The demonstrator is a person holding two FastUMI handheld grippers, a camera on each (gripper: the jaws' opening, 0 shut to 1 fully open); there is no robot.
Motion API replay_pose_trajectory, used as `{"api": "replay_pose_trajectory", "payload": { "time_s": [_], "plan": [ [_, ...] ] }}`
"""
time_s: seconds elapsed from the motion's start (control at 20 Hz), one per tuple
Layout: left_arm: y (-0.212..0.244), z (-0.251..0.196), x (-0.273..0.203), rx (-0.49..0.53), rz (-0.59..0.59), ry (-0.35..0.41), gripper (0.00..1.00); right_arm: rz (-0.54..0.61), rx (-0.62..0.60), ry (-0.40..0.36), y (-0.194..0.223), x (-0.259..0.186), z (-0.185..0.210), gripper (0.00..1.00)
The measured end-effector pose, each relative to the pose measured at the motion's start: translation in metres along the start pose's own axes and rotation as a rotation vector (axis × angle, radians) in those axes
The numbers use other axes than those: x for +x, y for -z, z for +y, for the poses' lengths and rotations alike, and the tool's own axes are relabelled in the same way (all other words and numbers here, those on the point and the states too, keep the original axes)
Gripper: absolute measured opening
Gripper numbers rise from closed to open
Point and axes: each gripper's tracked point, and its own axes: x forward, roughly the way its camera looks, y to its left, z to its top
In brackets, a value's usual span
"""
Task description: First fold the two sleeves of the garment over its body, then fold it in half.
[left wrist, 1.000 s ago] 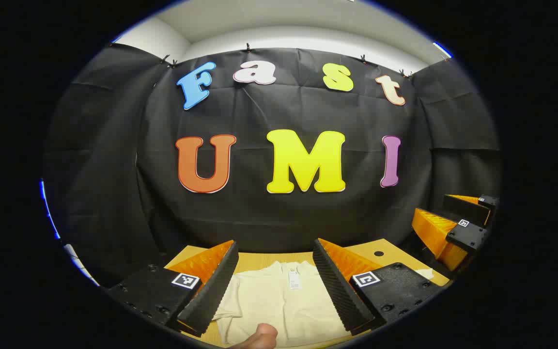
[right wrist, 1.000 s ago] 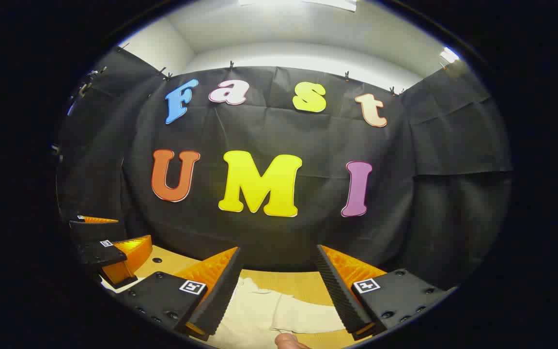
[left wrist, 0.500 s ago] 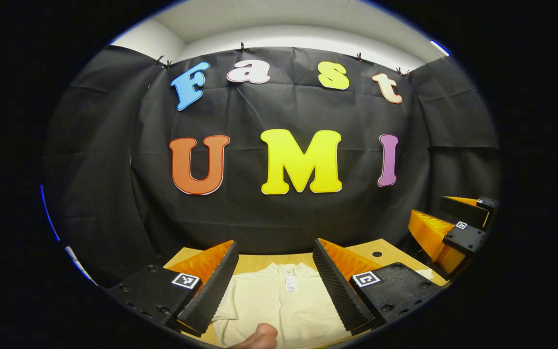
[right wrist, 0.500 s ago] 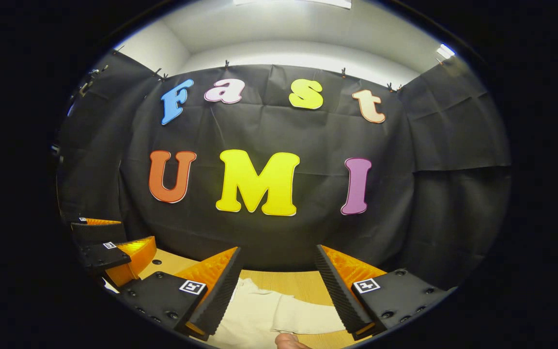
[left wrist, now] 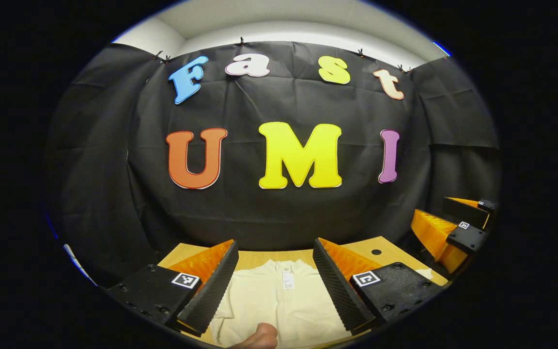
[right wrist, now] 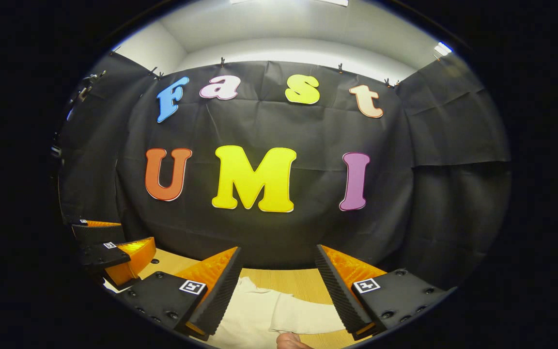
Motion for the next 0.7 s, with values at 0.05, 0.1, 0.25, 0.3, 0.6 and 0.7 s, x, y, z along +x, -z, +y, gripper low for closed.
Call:
{"api": "replay_pose_trajectory", "payload": {
  "time_s": [0.05,0.1,0.25,0.3,0.6,0.7],
  "plan": [
    [0.0,-0.002,0.0,-0.005,0.001,0.004,0.99,0.003,0.001,0.007,0.004,0.002,-0.004,0.94],
    [0.0,-0.005,0.0,-0.012,-0.002,0.011,0.99,0.009,0.001,0.014,0.007,0.005,-0.009,0.94],
    [0.0,-0.011,-0.002,-0.016,-0.009,0.011,0.99,0.048,-0.012,0.053,0.029,0.016,-0.039,0.94],
    [0.001,-0.013,-0.003,-0.007,-0.007,0.007,0.99,0.064,-0.009,0.066,0.038,0.02,-0.051,0.94],
    [0.002,-0.027,-0.012,-0.052,0.013,-0.017,0.99,0.199,-0.036,0.217,0.117,0.045,-0.163,0.94],
    [-0.003,-0.031,-0.014,-0.049,0.0,-0.035,0.98,0.279,-0.036,0.274,0.155,0.05,-0.206,0.95]
  ]
}}
